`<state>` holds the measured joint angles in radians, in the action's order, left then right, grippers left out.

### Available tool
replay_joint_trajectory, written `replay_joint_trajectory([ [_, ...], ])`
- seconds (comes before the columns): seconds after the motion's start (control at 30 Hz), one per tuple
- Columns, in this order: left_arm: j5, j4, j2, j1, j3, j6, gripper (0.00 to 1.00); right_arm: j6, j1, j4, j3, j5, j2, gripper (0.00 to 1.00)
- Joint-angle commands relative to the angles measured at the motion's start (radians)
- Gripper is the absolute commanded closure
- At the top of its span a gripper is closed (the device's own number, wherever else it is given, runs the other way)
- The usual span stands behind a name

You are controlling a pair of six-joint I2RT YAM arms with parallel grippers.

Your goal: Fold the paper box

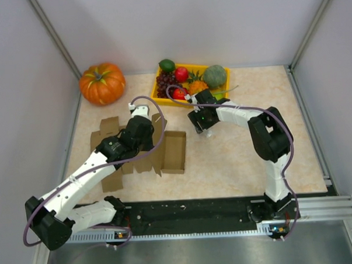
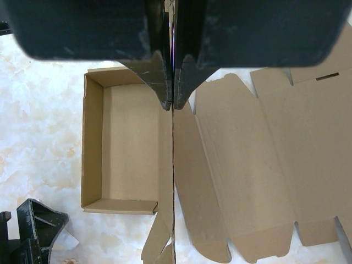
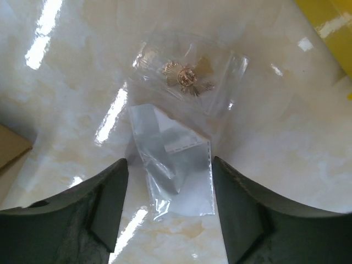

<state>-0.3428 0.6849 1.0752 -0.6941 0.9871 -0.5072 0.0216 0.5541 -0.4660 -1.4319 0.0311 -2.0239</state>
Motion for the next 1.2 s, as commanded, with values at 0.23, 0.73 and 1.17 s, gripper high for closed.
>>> replay_joint_trajectory([
  [0.23,0.045,-0.079,0.0,0.008,-0.005,0.009,1.0,-0.063,0.015,-0.03,0.113,-0.07,0.063,0.68],
  [0.73,0.197,-0.137,0.213,0.008,0.079,0.047,1.0,-0.261,-0.017,-0.034,0.366,0.134,0.629,0.81],
  [1.17,0.442,-0.318,0.209,0.005,0.077,0.346,1.0,-0.314,0.034,0.009,0.448,0.21,0.786,0.17],
])
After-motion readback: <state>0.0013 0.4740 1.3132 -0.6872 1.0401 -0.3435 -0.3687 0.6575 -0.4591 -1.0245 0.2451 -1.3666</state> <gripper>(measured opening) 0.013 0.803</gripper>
